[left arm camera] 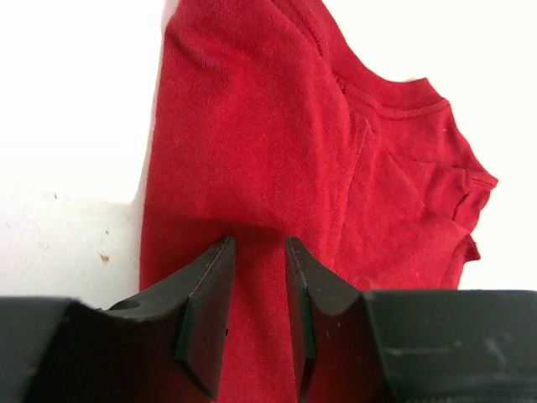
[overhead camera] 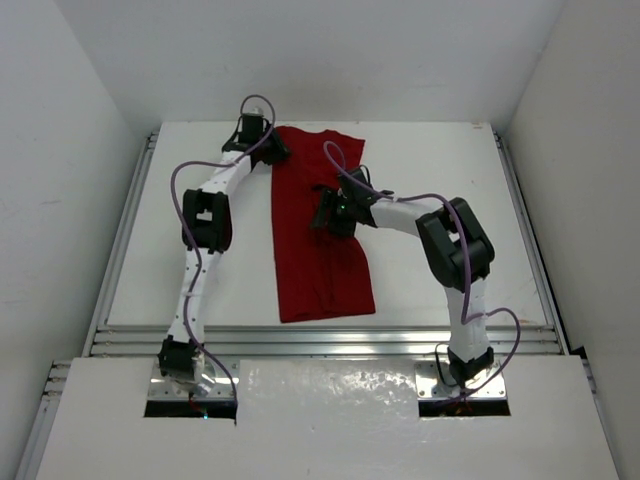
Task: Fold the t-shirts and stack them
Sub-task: Rotate the tshirt 90 degrees, then grab the bottom of the folded rectangular tshirt with both arms, then fold the folded rectangular tshirt in 1/3 of the way
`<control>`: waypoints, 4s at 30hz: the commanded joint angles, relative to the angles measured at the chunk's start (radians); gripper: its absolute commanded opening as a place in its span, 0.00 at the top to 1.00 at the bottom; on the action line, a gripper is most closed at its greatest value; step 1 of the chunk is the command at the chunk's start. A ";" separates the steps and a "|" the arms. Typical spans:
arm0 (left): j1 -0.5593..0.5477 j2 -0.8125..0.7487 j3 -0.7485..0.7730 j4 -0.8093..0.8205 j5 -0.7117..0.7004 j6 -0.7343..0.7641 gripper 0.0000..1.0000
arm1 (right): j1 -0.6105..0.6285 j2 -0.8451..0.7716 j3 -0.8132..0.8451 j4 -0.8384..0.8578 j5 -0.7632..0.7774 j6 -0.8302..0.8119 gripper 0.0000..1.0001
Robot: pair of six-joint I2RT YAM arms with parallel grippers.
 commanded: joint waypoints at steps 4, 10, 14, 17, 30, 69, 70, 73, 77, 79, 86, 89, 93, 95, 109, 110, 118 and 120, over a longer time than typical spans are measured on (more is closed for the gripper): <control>0.039 0.040 0.003 0.054 0.079 -0.008 0.70 | -0.069 0.003 0.162 -0.240 0.064 -0.084 0.32; 0.026 -0.236 -0.304 0.102 0.030 0.000 0.48 | -0.147 0.143 0.432 -0.459 0.041 -0.248 0.29; 0.011 -0.571 -0.639 0.064 -0.142 -0.051 0.07 | -0.180 0.195 0.547 -0.491 -0.005 -0.294 0.25; -0.021 -0.813 -0.954 0.051 -0.245 -0.104 0.06 | -0.201 0.376 0.814 -0.560 -0.048 -0.356 0.40; -0.466 -1.305 -1.689 0.096 -0.367 -0.276 0.06 | -0.252 0.625 1.055 -0.413 -0.026 -0.412 0.64; -0.751 -1.407 -2.153 0.309 -0.228 -0.390 0.89 | -0.234 -0.710 -0.790 0.003 -0.196 -0.252 0.39; -0.757 -1.416 -2.166 0.303 -0.237 -0.404 0.93 | -0.223 -0.715 -0.805 0.004 -0.171 -0.229 0.39; -0.776 -1.448 -2.185 0.274 -0.257 -0.430 1.00 | -0.189 -0.741 -0.890 0.059 -0.183 -0.172 0.36; -0.787 -1.502 -2.223 0.240 -0.288 -0.456 1.00 | -0.166 -0.742 -0.962 0.118 -0.153 -0.137 0.40; -0.785 -1.510 -2.223 0.223 -0.306 -0.457 1.00 | -0.155 -0.747 -0.965 0.093 -0.119 -0.135 0.45; -0.787 -1.525 -2.228 0.225 -0.308 -0.438 1.00 | -0.127 -0.823 -1.002 0.035 -0.050 -0.120 0.59; -0.787 -1.542 -2.226 0.225 -0.294 -0.421 1.00 | -0.111 -0.833 -1.041 0.062 -0.065 -0.084 0.85; -0.788 -1.578 -2.211 0.194 -0.286 -0.407 1.00 | -0.095 -0.891 -1.071 0.099 -0.093 -0.048 1.00; -0.788 -1.601 -2.212 0.174 -0.288 -0.404 1.00 | -0.094 -0.949 -1.091 0.111 -0.105 -0.032 1.00; -0.827 -1.839 -2.040 -0.165 -0.427 -0.411 1.00 | -0.092 -1.241 -1.023 -0.085 -0.108 0.005 1.00; -0.827 -1.829 -2.006 -0.188 -0.456 -0.402 1.00 | -0.092 -1.223 -0.997 -0.099 -0.101 -0.004 1.00; -0.611 -1.594 -1.644 -0.260 -0.571 -0.215 1.00 | -0.094 -0.999 -0.645 -0.186 -0.038 -0.092 1.00; -0.571 -1.559 -1.587 -0.253 -0.581 -0.182 1.00 | -0.095 -0.907 -0.532 -0.212 -0.016 -0.112 1.00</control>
